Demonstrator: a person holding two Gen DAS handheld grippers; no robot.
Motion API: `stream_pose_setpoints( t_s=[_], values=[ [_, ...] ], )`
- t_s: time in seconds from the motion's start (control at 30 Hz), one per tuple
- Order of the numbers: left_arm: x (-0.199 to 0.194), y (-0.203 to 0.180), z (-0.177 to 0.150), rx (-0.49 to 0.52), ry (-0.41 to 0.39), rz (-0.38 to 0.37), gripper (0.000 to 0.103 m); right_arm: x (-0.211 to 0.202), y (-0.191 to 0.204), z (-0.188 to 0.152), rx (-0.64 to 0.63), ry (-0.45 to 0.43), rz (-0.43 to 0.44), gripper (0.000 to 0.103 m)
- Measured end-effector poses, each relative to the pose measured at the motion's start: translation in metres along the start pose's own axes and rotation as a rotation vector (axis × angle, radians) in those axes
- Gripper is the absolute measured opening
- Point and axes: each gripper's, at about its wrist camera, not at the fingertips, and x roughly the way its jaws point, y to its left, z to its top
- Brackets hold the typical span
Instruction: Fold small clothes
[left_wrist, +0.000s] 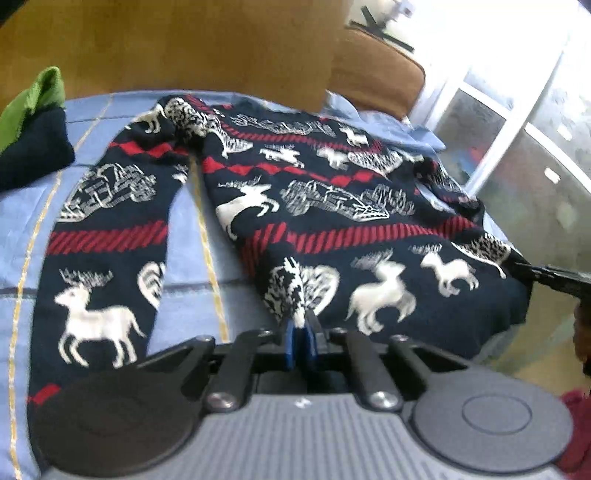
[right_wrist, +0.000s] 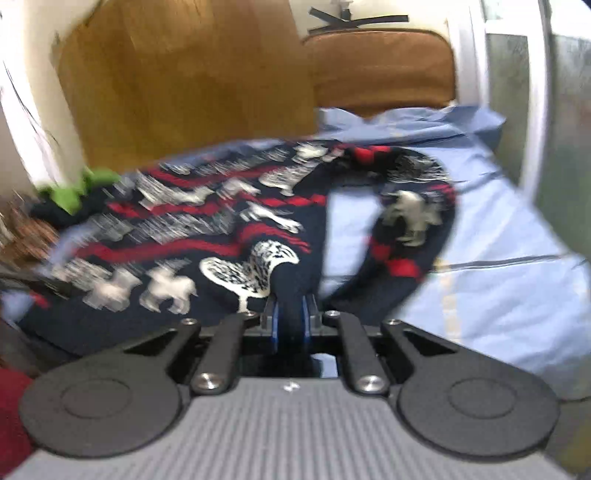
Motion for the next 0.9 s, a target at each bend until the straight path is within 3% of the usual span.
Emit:
stream_pose_setpoints(
  t_s=[0.07, 0.1, 0.13, 0.2, 0.3, 0.37, 0.47, 0.6, 0.77, 0.9],
  values=[
    [0.006, 0.0, -0.005, 0.012, 0.026, 0.035, 0.013, 0.017, 0.002, -0.006, -0.03, 0.089, -0.023, 0.017],
    [0.007, -0.001, -0.006, 0.009, 0.031, 0.045, 0.017, 0.025, 0.006, -0.007, -0.066, 0.122, -0.067, 0.023],
    [0.004, 0.003, -0.006, 0.001, 0.03, 0.041, 0.021, 0.03, 0.011, -0.006, -0.111, 0.134, -0.118, 0.038],
    [-0.011, 0.01, -0.005, -0.015, -0.01, 0.04, 0.035, 0.023, 0.015, 0.006, -0.152, 0.089, -0.163, 0.047],
    [-0.048, 0.027, -0.003, -0.055, -0.133, 0.117, 0.044, 0.005, 0.02, 0.035, -0.143, -0.04, -0.12, 0.047],
    [-0.069, 0.047, -0.005, -0.109, -0.193, 0.184, 0.045, 0.003, 0.033, 0.051, -0.157, -0.105, -0.056, 0.047],
    [-0.095, 0.078, -0.013, -0.206, -0.248, 0.271, 0.045, 0.018, 0.074, 0.069, -0.22, -0.126, 0.11, 0.047],
    [-0.12, 0.11, -0.03, -0.304, -0.304, 0.341, 0.047, 0.058, 0.164, 0.078, -0.443, -0.112, 0.337, 0.047],
    [-0.14, 0.124, -0.056, -0.351, -0.331, 0.411, 0.052, 0.103, 0.28, 0.056, -0.79, -0.003, 0.614, 0.049],
    [-0.154, 0.135, -0.075, -0.383, -0.36, 0.419, 0.055, 0.139, 0.34, 0.053, -0.805, 0.151, 0.703, 0.053]
  ],
)
